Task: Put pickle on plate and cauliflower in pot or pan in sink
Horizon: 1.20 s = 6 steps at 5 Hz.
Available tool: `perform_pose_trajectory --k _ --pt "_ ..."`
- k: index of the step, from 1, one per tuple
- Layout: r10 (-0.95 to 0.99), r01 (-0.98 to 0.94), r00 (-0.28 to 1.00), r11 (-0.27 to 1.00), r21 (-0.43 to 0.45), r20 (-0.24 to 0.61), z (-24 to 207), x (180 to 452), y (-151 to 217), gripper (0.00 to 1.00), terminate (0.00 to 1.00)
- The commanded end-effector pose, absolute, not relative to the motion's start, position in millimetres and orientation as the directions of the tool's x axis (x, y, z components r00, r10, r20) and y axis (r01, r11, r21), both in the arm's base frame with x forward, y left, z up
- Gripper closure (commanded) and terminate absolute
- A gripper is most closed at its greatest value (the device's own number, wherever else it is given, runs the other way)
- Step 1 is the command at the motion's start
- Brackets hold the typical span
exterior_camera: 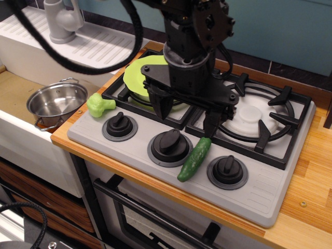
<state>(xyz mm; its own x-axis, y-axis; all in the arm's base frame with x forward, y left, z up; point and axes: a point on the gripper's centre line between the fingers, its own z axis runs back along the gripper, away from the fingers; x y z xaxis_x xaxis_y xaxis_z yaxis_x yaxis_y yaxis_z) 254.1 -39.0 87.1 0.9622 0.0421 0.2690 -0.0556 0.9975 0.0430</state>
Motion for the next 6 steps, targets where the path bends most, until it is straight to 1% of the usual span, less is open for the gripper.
perform_pose_trajectory --k 1,3,4,6 --pt "0.042 -0.056 0.962 0.998 0.043 0.269 87 254 -39 0.0 0.0" --pt "0.057 -0.057 0.948 0.998 -0.009 0.314 53 256 -45 0.0 0.0" --pt "0.055 -0.051 0.942 0.998 -0.021 0.33 41 258 -47 0.0 0.0" --pt "0.059 -0.05 0.931 0.998 -0.035 0.36 27 264 -51 0.0 0.0"
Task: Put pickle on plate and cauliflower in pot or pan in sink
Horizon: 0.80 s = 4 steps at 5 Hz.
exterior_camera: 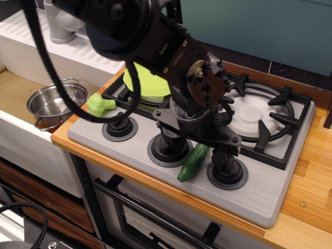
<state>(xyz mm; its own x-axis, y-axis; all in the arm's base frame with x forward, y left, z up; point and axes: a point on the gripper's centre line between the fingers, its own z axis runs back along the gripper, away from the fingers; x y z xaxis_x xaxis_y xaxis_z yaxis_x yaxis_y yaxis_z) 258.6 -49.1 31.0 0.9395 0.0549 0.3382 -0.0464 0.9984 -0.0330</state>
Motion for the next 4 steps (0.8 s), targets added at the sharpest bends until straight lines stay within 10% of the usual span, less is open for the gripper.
perform_pose_trajectory --k 1,4 --pt "0.055 -0.047 0.936 0.998 -0.033 0.347 28 265 -51 1.0 0.0" --pt "0.062 -0.052 0.956 0.998 -0.043 0.286 49 257 -56 1.0 0.0"
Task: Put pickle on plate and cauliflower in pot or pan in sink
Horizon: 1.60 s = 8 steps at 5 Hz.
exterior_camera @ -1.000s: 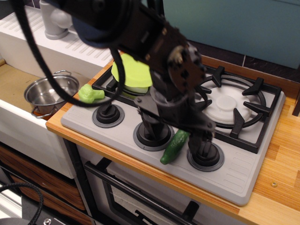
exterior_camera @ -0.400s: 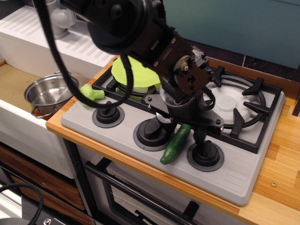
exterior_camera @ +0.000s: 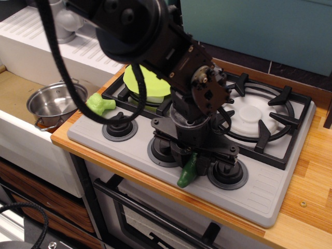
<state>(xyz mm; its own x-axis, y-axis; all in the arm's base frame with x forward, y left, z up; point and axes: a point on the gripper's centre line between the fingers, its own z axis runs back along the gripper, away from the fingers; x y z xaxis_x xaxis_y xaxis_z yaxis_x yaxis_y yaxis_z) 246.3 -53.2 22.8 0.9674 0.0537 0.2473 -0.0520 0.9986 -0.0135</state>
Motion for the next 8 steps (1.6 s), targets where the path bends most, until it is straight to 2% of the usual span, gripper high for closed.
perform_pose_trajectory --k 1,3,6,8 --pt "0.045 -0.04 0.962 0.999 -0.026 0.27 62 254 -54 1.0 0.0" --pt "-0.05 0.049 0.964 0.999 0.011 0.261 103 257 -36 1.0 0.0" --pt "-0.198 0.2 0.931 0.98 0.025 0.306 111 332 11 1.0 0.0" --pt "-0.227 0.231 0.926 0.973 0.023 0.303 108 361 36 1.0 0.0"
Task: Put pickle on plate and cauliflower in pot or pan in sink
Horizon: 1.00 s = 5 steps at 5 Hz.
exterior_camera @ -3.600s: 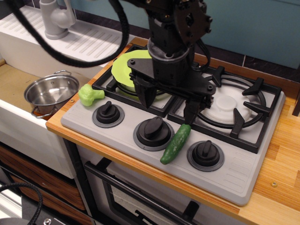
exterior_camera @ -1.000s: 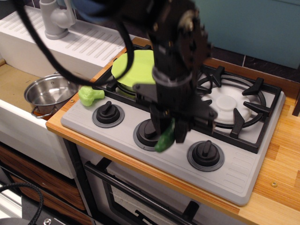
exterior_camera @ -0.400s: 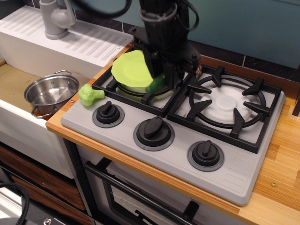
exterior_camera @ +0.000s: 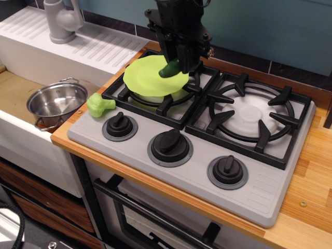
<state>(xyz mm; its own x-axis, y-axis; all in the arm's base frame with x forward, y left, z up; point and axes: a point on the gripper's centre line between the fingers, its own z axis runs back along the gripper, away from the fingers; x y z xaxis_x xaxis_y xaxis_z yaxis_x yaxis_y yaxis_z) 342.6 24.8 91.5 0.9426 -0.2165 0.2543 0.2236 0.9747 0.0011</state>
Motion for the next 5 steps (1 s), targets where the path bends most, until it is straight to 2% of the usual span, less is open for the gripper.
perform_pose_trajectory --k 1,5 --pt "-0.222 0.222 0.928 0.974 0.033 0.3 104 363 45 1.0 0.0" --pt "-0.215 0.231 0.927 0.973 -0.017 0.306 81 361 62 1.0 0.0"
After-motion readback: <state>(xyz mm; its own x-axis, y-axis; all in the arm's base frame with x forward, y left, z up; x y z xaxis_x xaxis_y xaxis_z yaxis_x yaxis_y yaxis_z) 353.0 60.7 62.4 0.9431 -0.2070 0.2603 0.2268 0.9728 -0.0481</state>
